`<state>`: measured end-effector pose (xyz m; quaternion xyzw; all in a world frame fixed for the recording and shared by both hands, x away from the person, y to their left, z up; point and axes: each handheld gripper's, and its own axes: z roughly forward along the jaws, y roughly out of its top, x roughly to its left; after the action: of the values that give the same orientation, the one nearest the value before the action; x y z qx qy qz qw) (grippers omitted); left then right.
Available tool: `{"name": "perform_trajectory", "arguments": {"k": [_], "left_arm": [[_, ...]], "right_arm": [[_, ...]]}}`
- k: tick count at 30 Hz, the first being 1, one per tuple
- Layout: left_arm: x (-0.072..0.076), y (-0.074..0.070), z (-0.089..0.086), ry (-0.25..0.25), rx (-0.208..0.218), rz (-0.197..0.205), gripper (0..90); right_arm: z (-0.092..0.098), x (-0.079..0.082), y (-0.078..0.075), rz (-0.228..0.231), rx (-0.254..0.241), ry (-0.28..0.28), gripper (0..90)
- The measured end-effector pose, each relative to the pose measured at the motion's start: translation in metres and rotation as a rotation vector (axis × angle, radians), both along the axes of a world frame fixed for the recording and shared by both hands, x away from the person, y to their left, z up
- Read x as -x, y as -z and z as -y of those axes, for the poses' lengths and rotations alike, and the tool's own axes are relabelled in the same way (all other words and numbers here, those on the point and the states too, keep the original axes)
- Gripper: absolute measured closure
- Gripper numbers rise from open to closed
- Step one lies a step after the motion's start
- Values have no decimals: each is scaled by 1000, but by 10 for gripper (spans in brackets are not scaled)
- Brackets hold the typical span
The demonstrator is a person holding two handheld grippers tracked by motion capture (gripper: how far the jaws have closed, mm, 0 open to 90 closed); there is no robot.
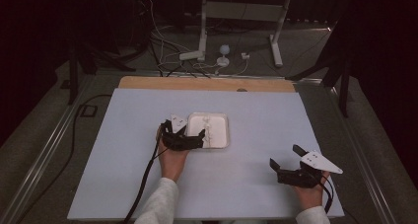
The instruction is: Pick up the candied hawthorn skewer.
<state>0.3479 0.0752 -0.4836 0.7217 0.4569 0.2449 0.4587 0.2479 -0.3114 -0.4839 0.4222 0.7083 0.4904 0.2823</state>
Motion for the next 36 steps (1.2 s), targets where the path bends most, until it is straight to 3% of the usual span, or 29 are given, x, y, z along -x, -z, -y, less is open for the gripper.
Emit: {"name": "perform_trajectory", "arguments": {"k": [11, 22, 26, 28, 30, 31, 32, 33, 36], "left_arm": [[-4, 14, 22, 23, -18, -51, 6], [-6, 27, 40, 39, -60, -145, 6], [-8, 34, 43, 39, -91, -210, 27], [-9, 37, 43, 42, -113, -232, 72], [-9, 37, 40, 48, -114, -247, 235], [-9, 37, 39, 47, -109, -257, 235], [-9, 36, 37, 44, -115, -263, 316], [-9, 35, 35, 48, -113, -271, 316], [-9, 32, 29, 69, -102, -308, 503]], "right_arm": [[0, 0, 0, -1, 1, 0, 0], [0, -1, 0, -3, 1, 1, 0], [1, 0, 0, -3, 0, 2, 0], [1, 0, 0, -4, -2, 3, 0], [2, 0, 0, -2, -2, 5, 0], [2, 0, 0, -2, -2, 5, 0], [3, 0, 0, -2, -4, 8, 0], [3, 0, 0, -2, -4, 8, 0], [3, 0, 0, -2, -5, 8, 0]]}}
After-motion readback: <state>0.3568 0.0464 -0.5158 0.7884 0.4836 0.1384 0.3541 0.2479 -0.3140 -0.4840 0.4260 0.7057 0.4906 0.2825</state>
